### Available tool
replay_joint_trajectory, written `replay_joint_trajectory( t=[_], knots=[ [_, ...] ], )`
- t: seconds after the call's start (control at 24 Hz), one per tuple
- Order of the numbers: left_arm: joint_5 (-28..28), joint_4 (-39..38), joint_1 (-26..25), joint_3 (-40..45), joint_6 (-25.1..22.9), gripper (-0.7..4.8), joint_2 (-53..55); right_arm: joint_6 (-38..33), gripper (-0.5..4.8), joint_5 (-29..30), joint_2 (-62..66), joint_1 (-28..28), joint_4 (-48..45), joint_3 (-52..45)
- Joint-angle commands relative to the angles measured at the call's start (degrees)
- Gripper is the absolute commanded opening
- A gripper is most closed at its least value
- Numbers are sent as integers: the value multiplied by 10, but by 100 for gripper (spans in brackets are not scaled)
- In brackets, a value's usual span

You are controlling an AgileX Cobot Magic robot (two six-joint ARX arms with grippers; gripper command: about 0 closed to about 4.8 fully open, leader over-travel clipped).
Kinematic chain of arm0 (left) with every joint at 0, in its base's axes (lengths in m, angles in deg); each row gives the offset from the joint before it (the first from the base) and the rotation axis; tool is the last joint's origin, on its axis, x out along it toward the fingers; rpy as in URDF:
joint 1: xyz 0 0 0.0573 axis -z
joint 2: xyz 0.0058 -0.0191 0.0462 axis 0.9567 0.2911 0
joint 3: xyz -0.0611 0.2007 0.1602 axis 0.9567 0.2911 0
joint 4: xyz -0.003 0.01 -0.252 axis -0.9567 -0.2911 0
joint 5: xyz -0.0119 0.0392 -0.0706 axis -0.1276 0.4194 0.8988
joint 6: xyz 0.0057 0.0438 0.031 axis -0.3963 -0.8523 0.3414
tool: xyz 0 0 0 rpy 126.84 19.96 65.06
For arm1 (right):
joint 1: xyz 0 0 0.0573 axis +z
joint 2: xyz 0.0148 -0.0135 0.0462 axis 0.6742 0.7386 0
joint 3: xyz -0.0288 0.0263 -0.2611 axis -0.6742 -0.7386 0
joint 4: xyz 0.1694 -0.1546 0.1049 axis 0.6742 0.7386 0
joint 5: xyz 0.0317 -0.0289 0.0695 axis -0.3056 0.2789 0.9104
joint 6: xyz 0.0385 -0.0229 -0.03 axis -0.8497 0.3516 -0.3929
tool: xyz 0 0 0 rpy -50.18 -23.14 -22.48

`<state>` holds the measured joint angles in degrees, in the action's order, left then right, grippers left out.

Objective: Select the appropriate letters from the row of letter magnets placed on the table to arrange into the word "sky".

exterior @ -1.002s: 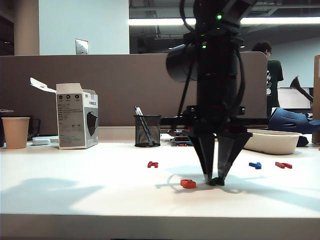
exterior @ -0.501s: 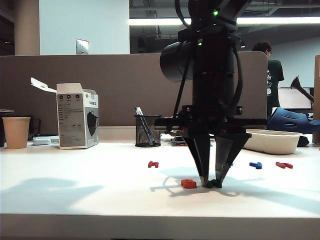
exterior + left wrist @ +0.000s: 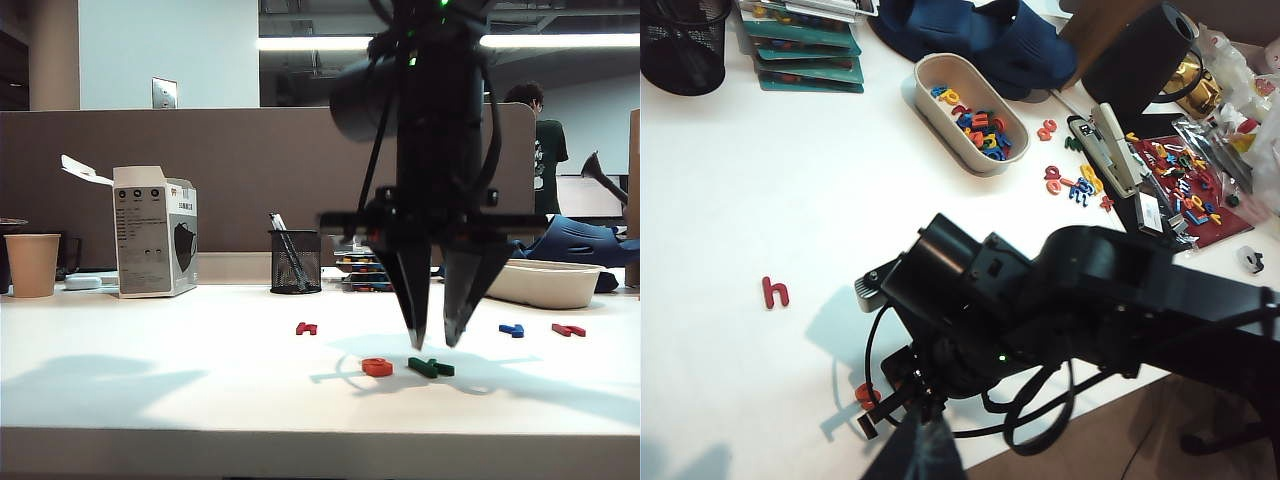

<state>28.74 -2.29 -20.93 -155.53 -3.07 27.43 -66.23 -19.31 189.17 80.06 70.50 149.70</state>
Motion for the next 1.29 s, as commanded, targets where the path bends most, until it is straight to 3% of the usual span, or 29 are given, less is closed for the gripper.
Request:
replay_joint_trajectory(
  t=[0.04, 0.21, 0.33, 0.67, 0.88, 1.04, 1.29],
  knots=[
    [-2, 5, -1, -2, -1, -5, -1, 3, 142, -2, -15, -2, -2, 4],
    [-2, 5, -1, -2, -1, -5, -1, 7, 149, -16, -30, -8, -6, 4],
    [-2, 5, -1, -2, -1, -5, -1, 8, 149, -52, -34, -50, -20, 4],
    [-2, 5, -1, -2, -1, -5, -1, 60, 149, -68, -33, -144, -75, 4],
    [-2, 5, -1, -2, -1, -5, -1, 148, 149, -35, -30, -182, -137, 4],
    [-2, 5, -1, -2, -1, -5, -1, 235, 149, 24, -15, -200, -151, 4],
    [-2, 5, -1, -2, -1, -5, -1, 323, 149, 41, 2, -222, -153, 4]
  ],
)
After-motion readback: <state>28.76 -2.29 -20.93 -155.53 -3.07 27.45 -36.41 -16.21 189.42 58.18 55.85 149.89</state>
